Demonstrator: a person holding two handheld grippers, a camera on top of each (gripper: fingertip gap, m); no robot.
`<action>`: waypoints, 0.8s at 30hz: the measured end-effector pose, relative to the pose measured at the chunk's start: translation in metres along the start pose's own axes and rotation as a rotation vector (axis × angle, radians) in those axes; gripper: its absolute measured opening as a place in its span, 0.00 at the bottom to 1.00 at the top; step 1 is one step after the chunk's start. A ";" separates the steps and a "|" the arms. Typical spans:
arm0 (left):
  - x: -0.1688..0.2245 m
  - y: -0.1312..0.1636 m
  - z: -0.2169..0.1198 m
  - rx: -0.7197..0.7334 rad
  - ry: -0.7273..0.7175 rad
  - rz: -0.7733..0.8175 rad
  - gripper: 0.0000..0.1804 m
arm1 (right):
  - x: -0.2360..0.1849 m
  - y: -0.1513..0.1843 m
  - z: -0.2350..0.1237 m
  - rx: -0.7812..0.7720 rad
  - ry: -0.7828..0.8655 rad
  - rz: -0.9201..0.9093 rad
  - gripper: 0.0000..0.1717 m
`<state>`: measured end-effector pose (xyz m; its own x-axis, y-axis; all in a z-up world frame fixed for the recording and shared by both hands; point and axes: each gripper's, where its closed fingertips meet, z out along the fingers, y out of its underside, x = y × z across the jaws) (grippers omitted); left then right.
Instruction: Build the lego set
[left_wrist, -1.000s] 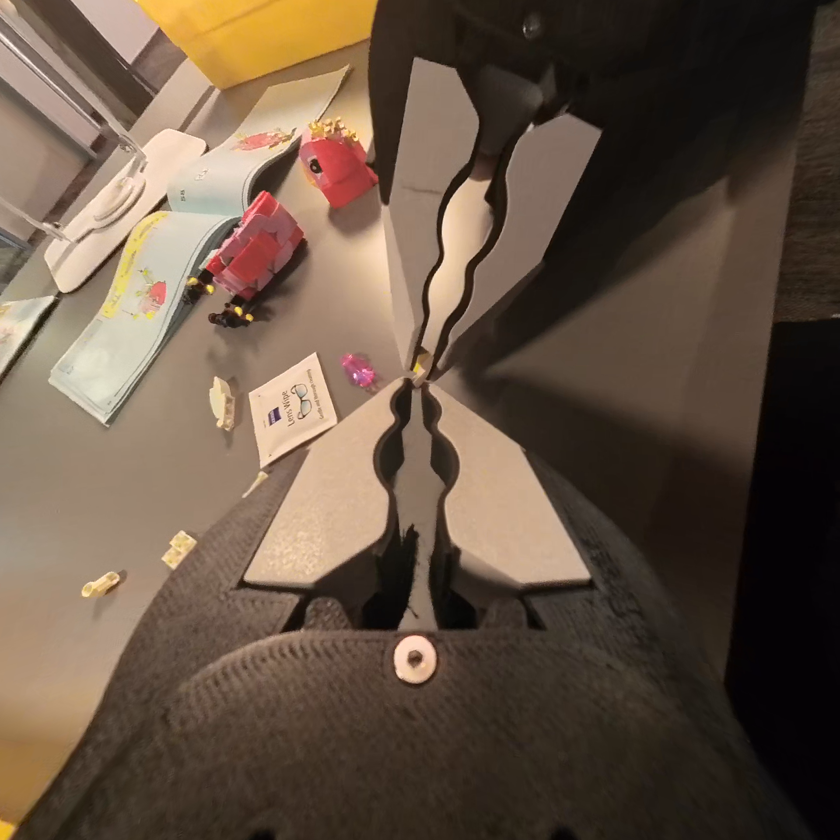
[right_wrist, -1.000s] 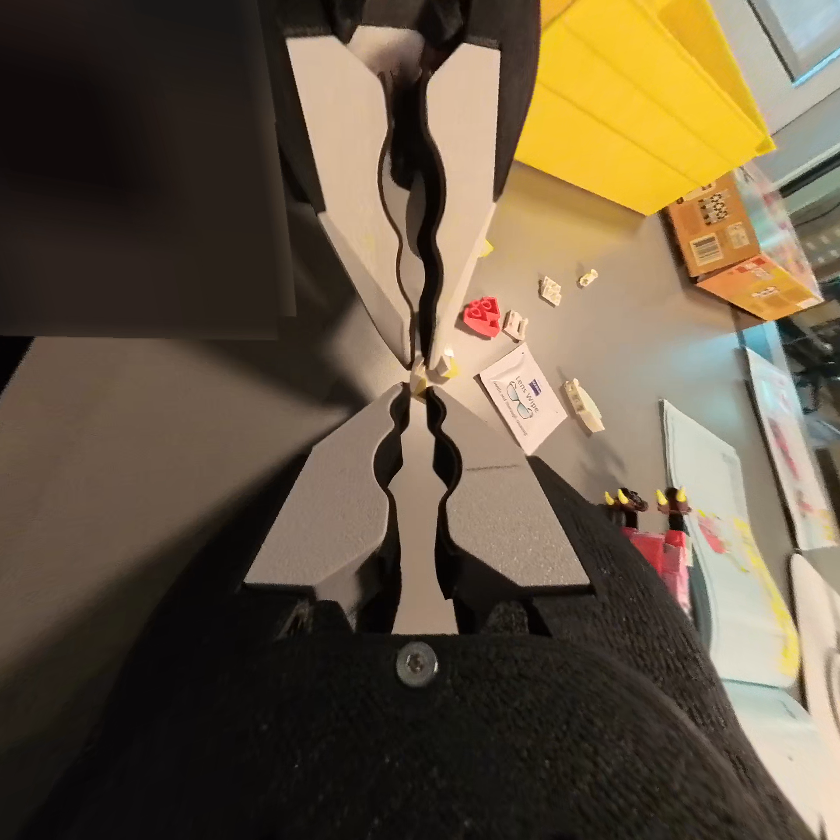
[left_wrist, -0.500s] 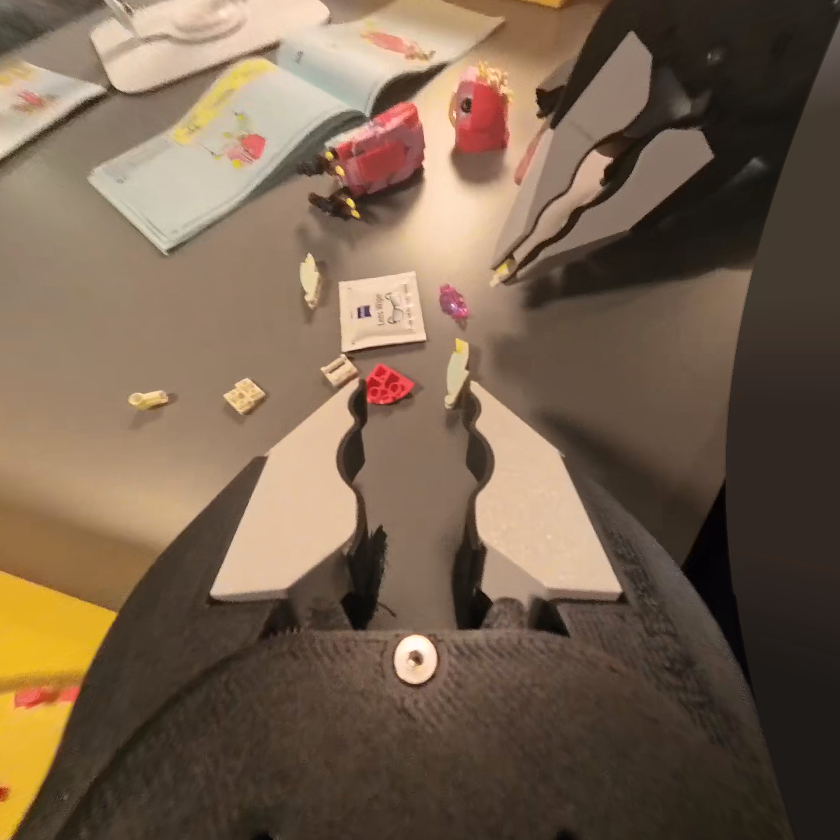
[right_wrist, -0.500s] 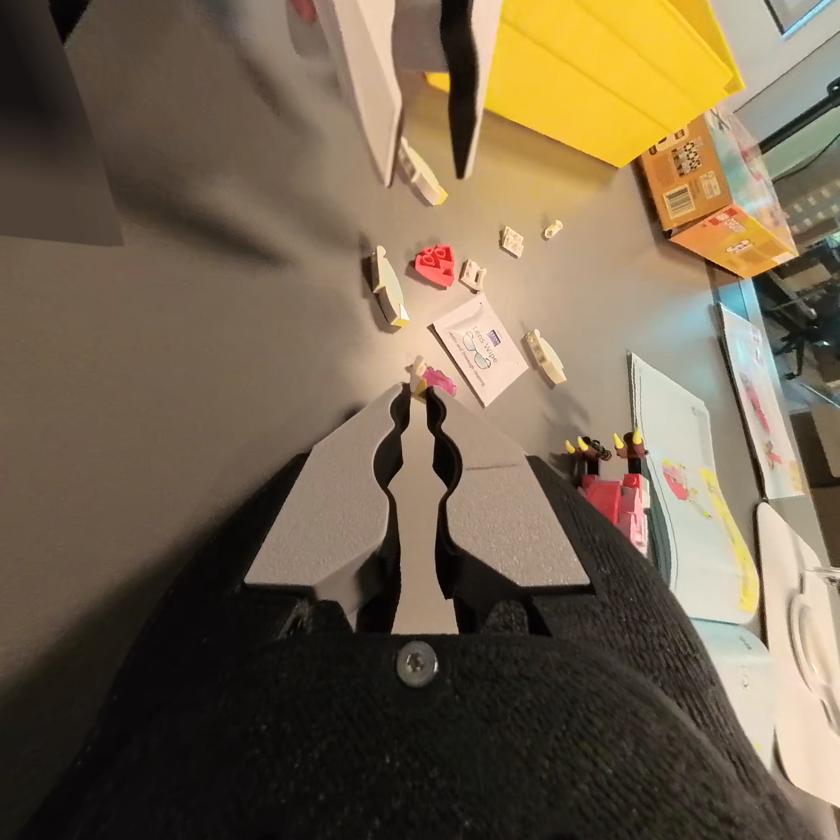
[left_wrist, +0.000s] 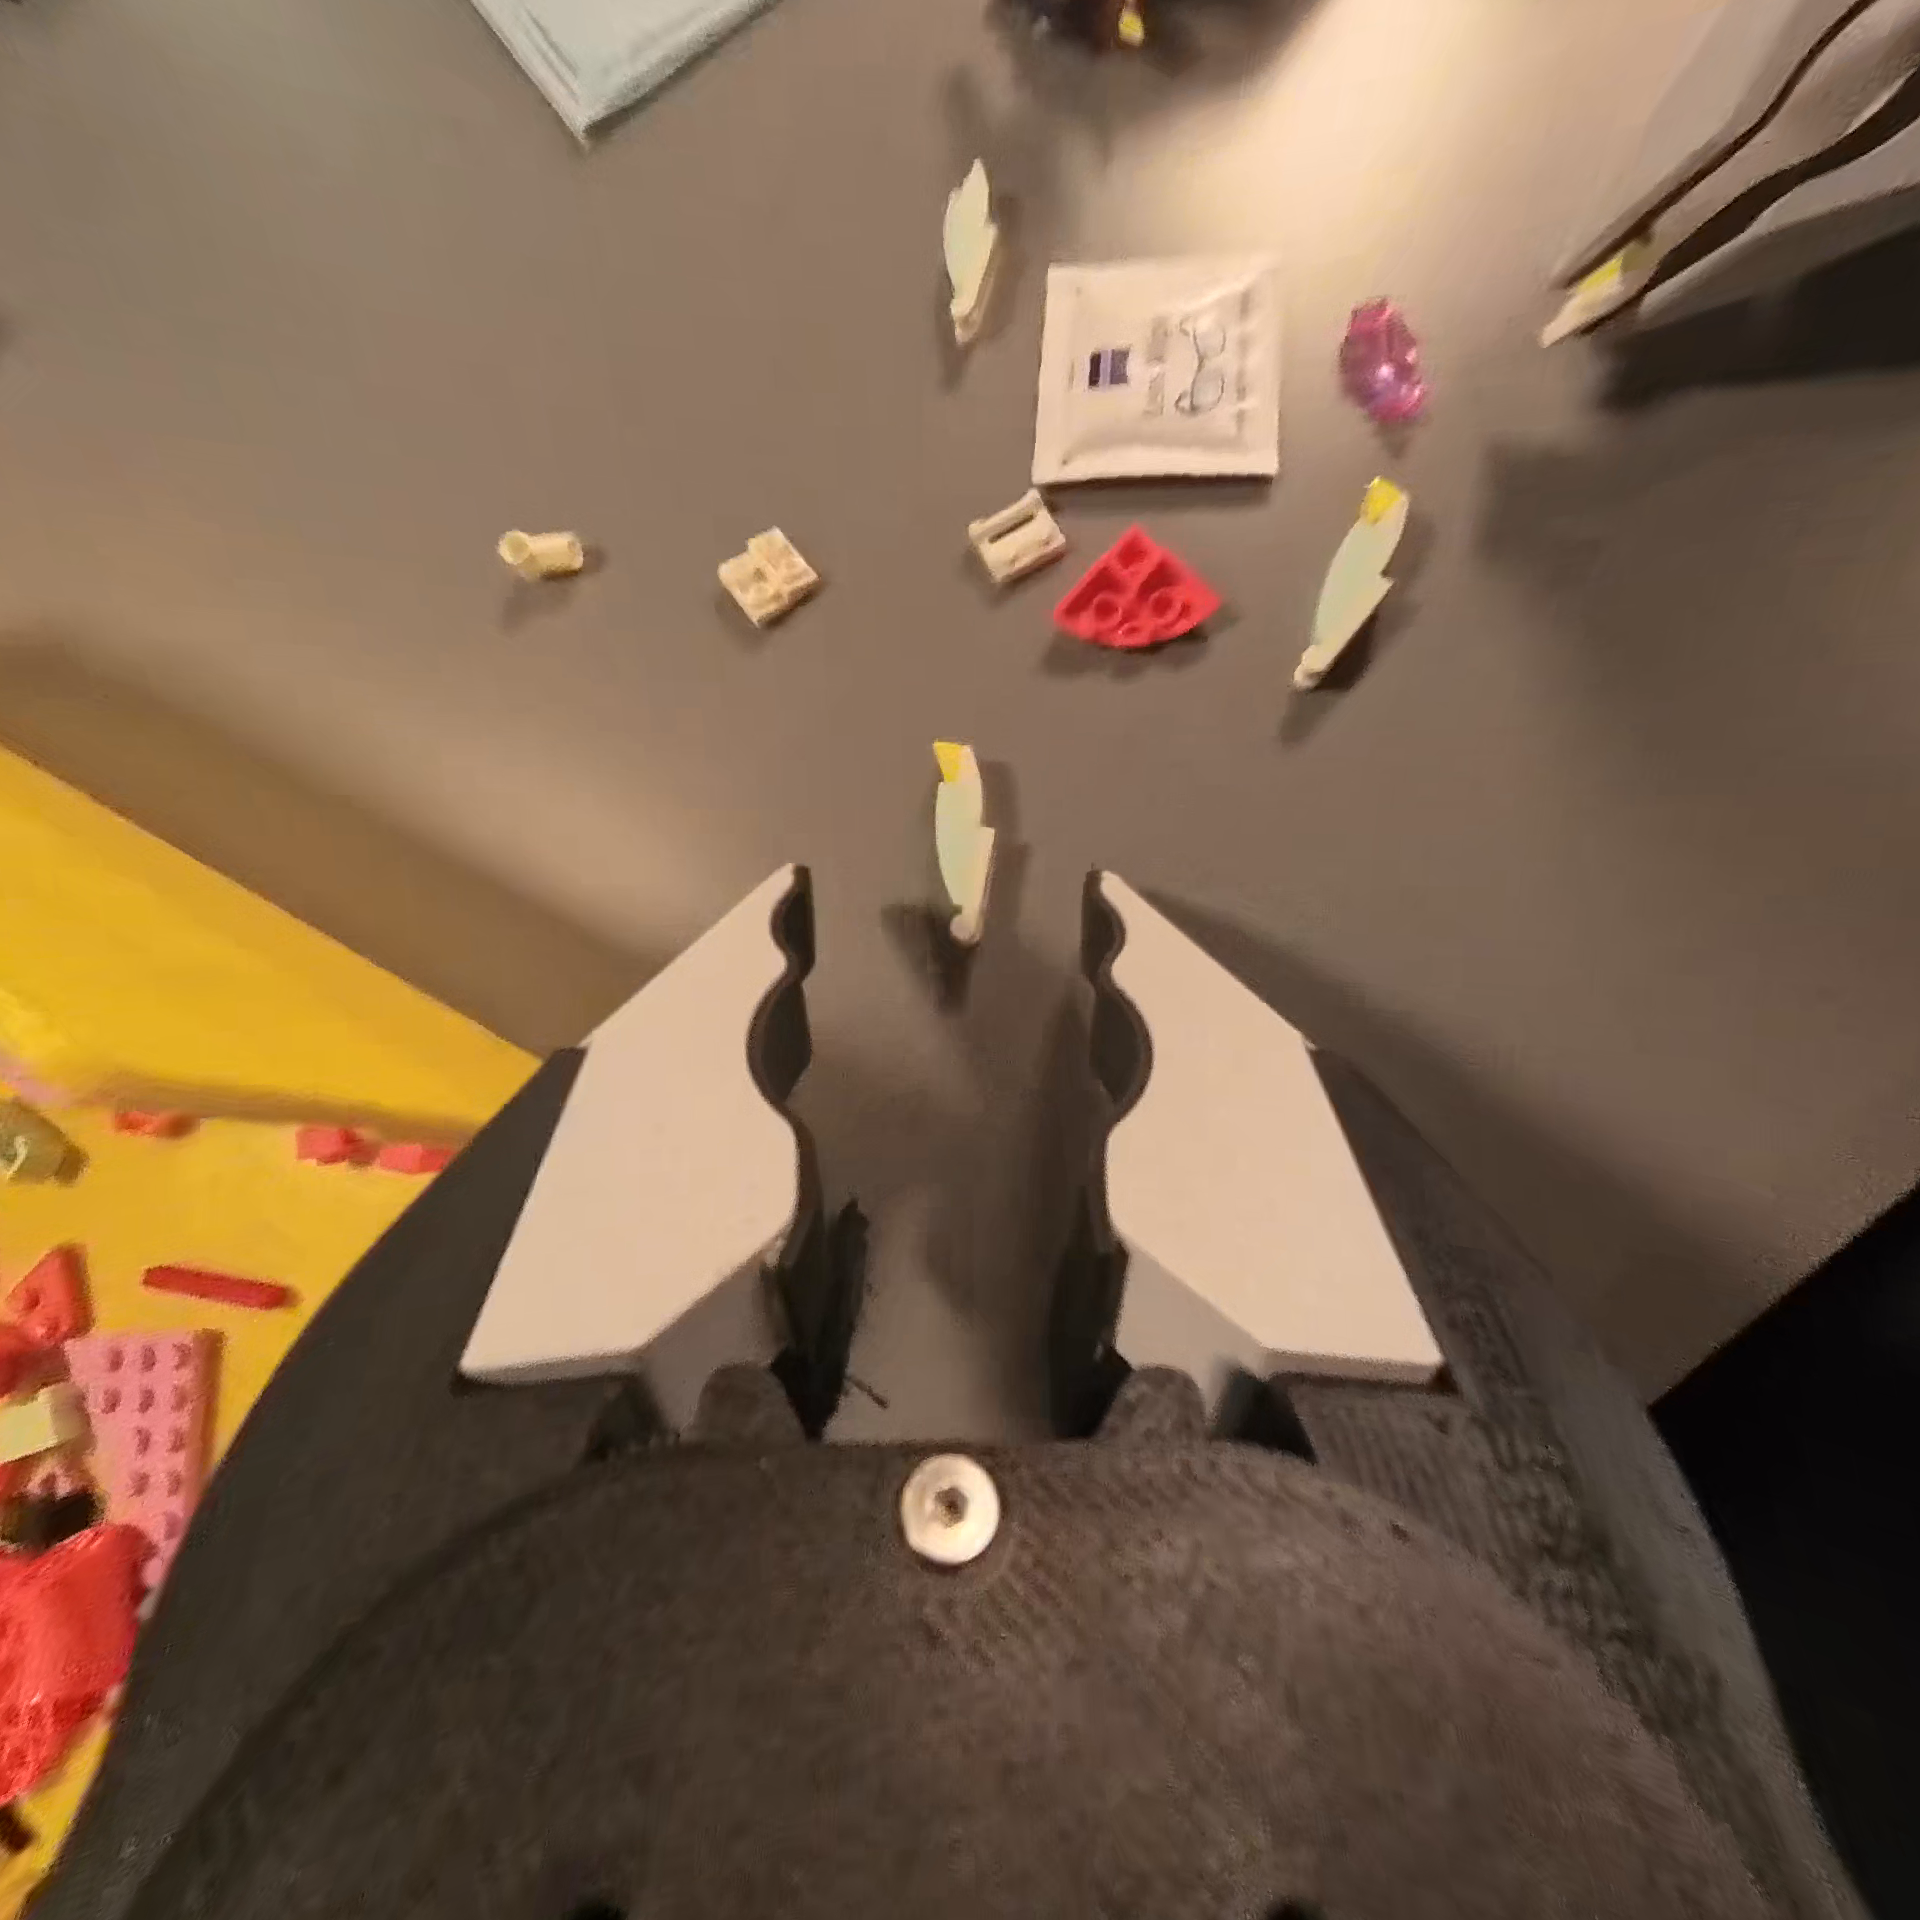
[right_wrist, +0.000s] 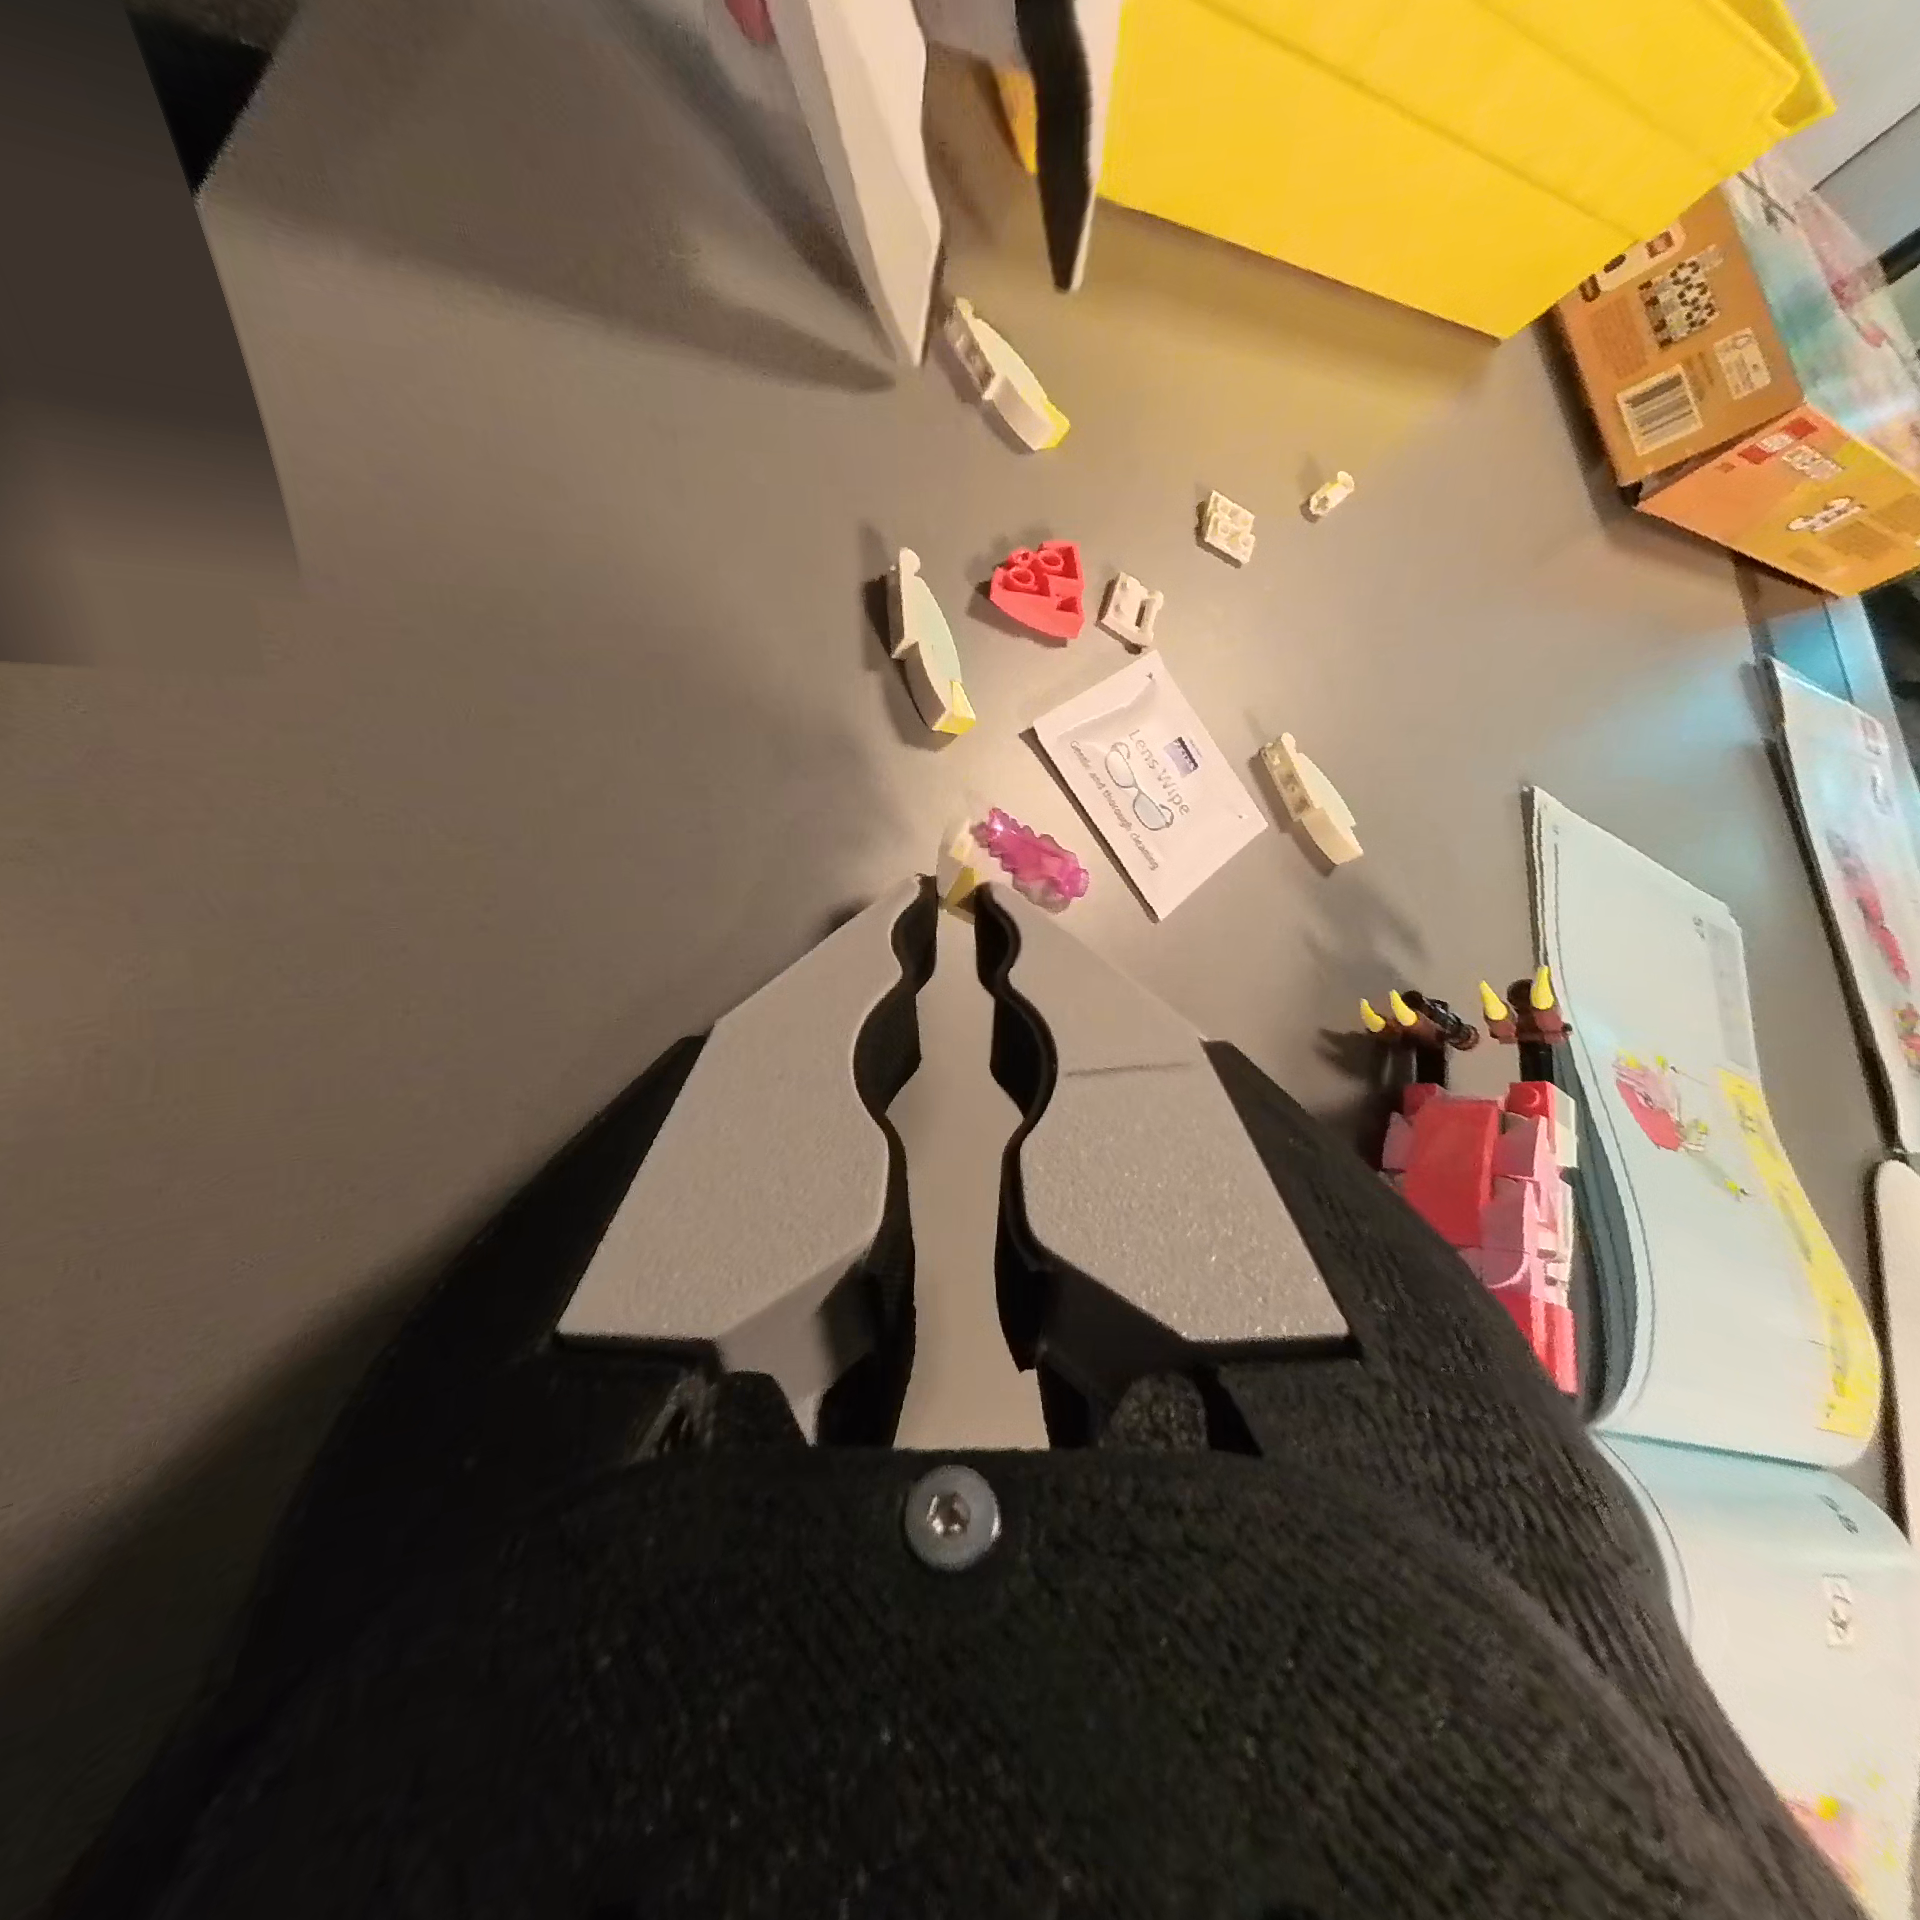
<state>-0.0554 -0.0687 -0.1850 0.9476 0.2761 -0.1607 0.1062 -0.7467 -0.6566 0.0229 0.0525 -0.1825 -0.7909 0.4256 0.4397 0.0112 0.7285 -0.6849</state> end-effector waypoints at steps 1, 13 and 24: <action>0.002 0.002 0.003 -0.011 0.014 -0.002 0.27 | -0.001 -0.001 0.000 0.005 -0.008 0.004 0.03; 0.010 -0.020 0.002 0.074 0.085 -0.023 0.22 | -0.006 0.002 -0.002 0.011 -0.084 0.058 0.03; 0.008 -0.102 0.081 0.055 0.210 0.011 0.16 | -0.011 0.010 -0.004 -0.004 -0.143 0.080 0.03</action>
<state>-0.0830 0.0590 -0.1789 0.9912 0.1316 -0.0150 0.0842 -0.7135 -0.6955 0.0341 0.0575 -0.1917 -0.8667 0.4014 0.2963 0.0797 0.6976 -0.7120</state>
